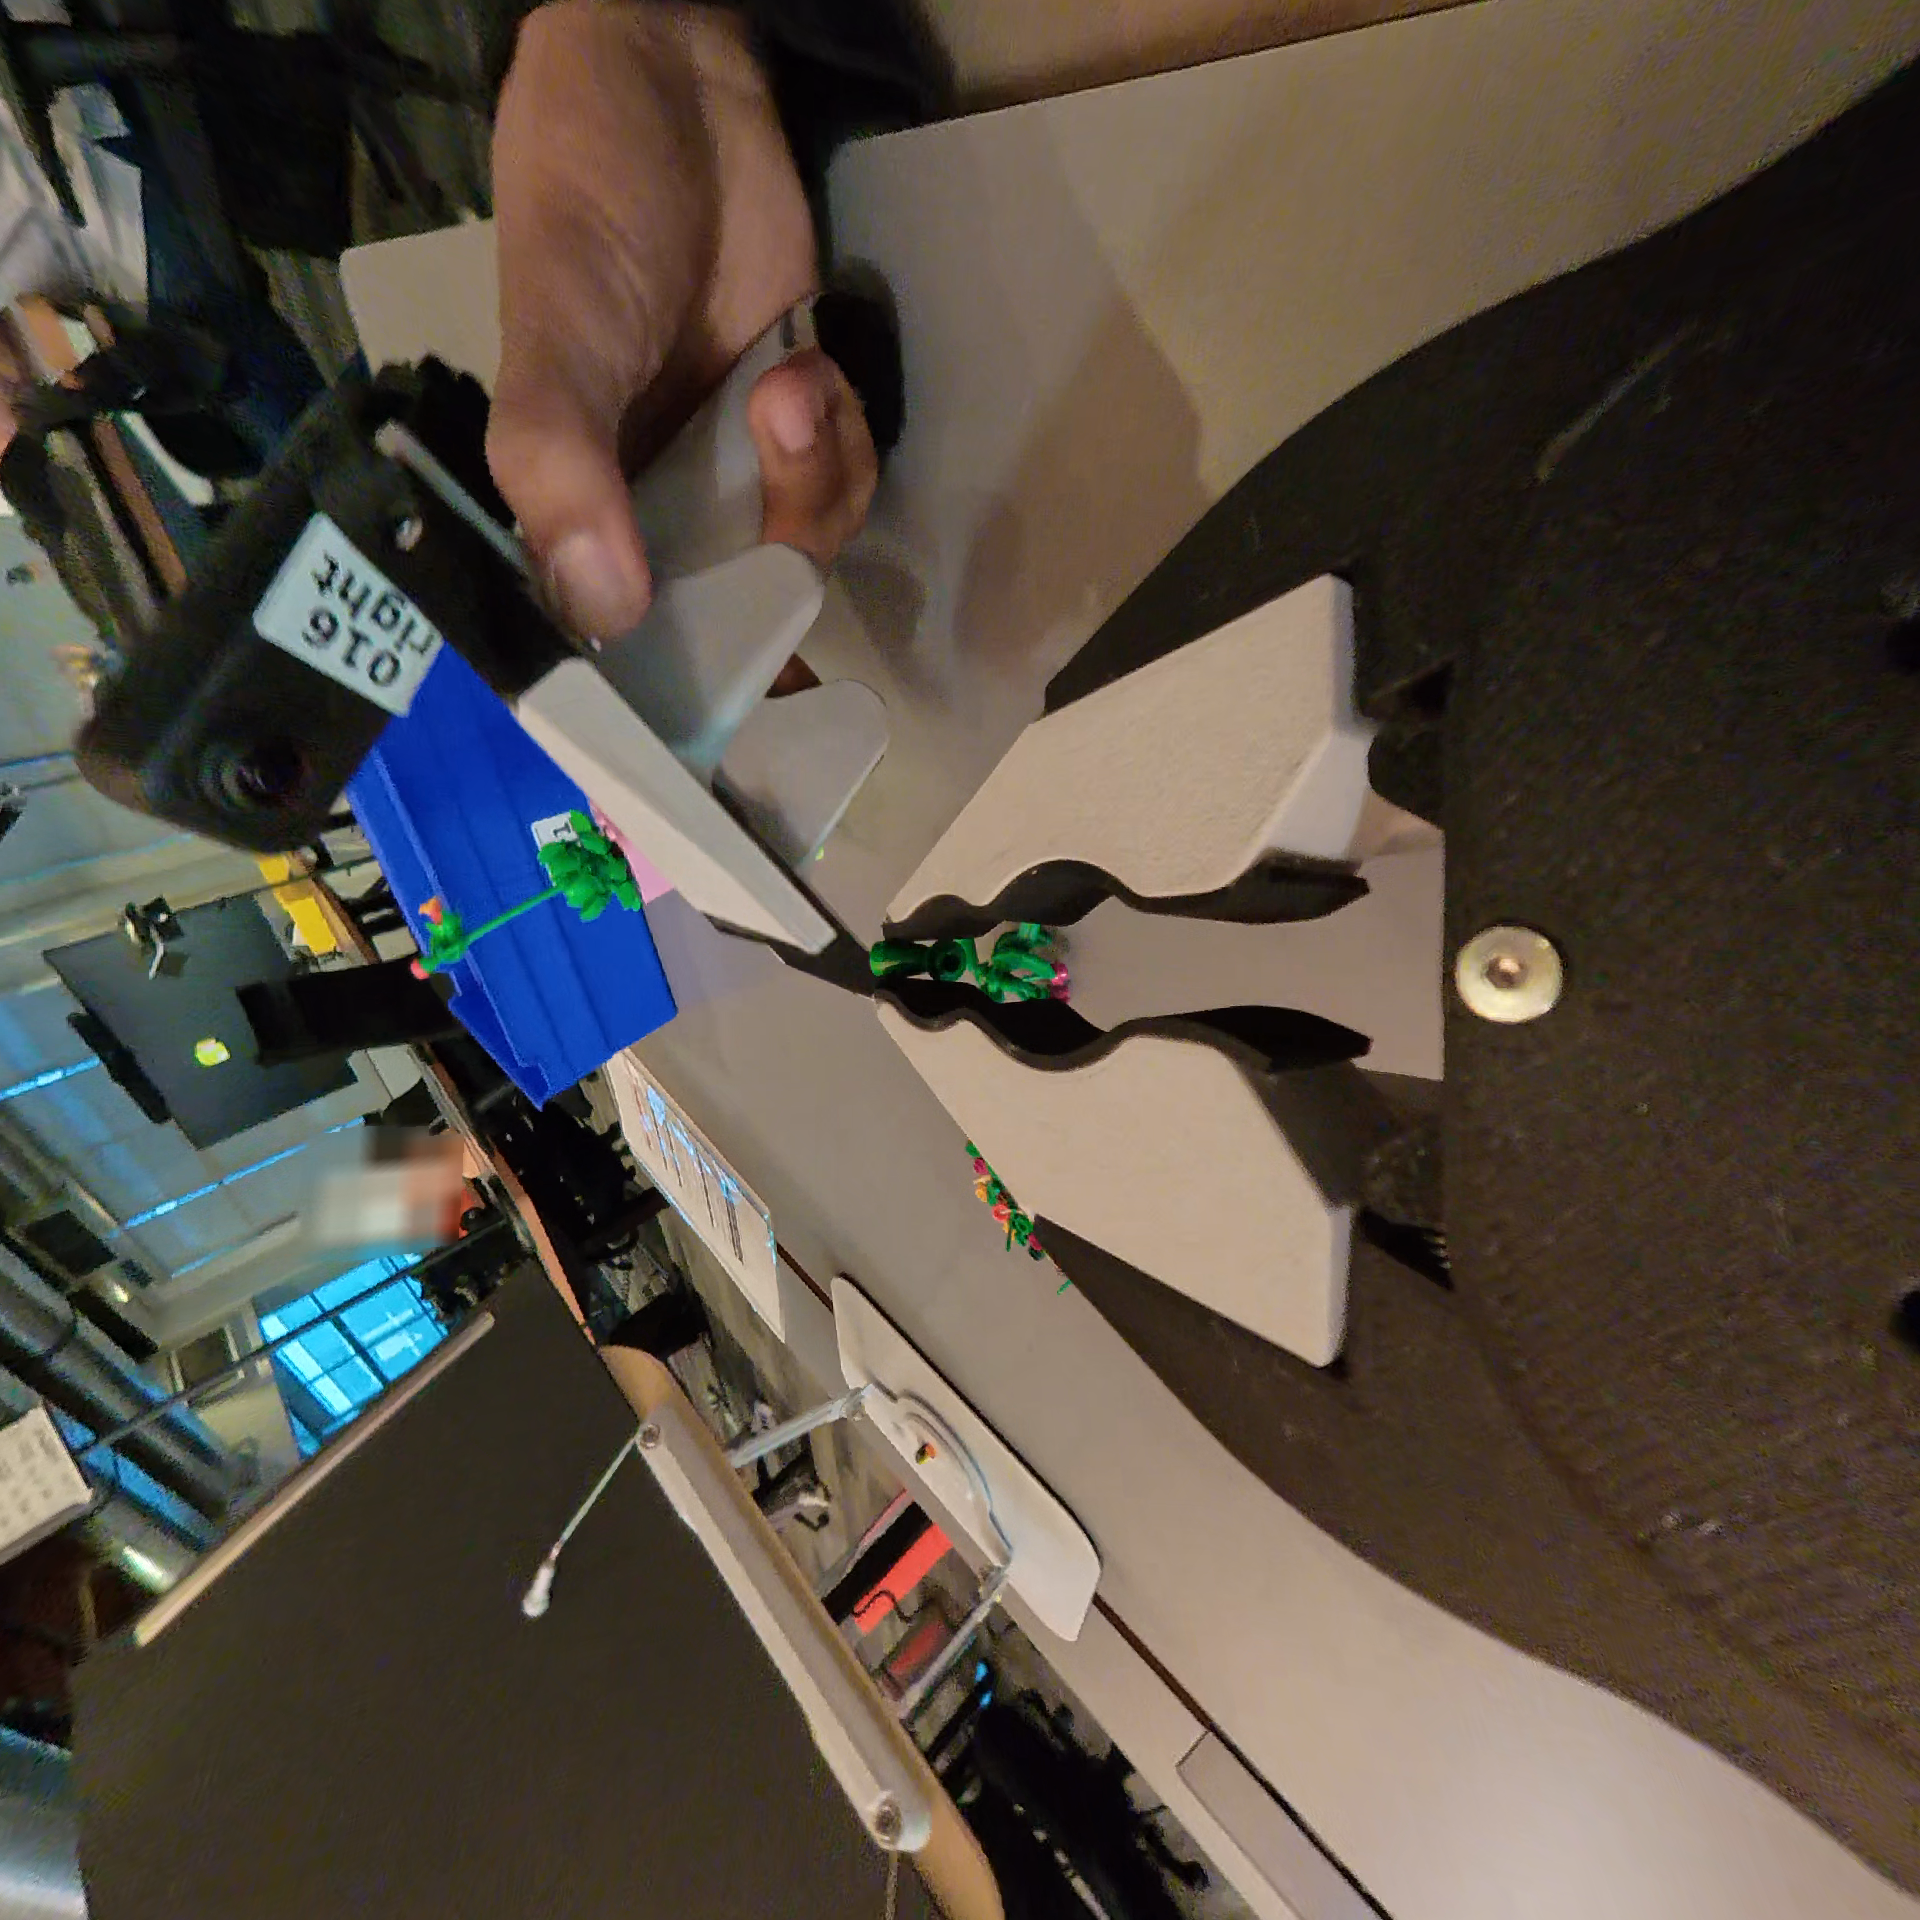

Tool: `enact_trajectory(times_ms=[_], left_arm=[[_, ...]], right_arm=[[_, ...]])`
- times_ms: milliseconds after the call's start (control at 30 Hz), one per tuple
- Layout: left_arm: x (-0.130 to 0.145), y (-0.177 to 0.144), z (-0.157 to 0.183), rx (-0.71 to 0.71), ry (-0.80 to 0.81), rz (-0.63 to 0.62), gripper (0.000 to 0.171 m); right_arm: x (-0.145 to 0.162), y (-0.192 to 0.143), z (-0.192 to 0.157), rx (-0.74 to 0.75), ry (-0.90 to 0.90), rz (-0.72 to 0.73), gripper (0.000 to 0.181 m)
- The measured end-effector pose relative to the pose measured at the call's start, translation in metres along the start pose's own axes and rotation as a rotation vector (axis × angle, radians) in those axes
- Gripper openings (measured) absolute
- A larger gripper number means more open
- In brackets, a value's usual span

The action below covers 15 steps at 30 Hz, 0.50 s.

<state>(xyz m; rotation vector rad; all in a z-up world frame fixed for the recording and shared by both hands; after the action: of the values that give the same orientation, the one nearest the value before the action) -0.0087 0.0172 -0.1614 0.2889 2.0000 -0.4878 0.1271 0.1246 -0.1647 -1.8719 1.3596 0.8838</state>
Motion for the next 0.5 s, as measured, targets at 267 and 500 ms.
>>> enact_trajectory(times_ms=[267, 500], left_arm=[[-0.001, 0.001, 0.008, 0.039, 0.063, 0.007, 0.002], [0.000, -0.005, -0.006, 0.042, -0.056, 0.078, 0.007]], right_arm=[[0.006, 0.000, 0.008, -0.180, 0.174, -0.099, 0.005], [-0.002, -0.011, 0.005, -0.085, 0.054, -0.017, 0.004]])
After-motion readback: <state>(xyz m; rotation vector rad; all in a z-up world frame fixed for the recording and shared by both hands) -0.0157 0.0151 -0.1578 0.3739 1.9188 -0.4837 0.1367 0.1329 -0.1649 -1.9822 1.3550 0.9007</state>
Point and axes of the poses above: each gripper's, where its closed fingertips meet, y out along the fingers, x out of its underside, z = x × y across the jaws, the point moved 10 cm from there along -y, back along the fingers, and after that the axes turned 8 degrees about -z, right-handed, at the moved point
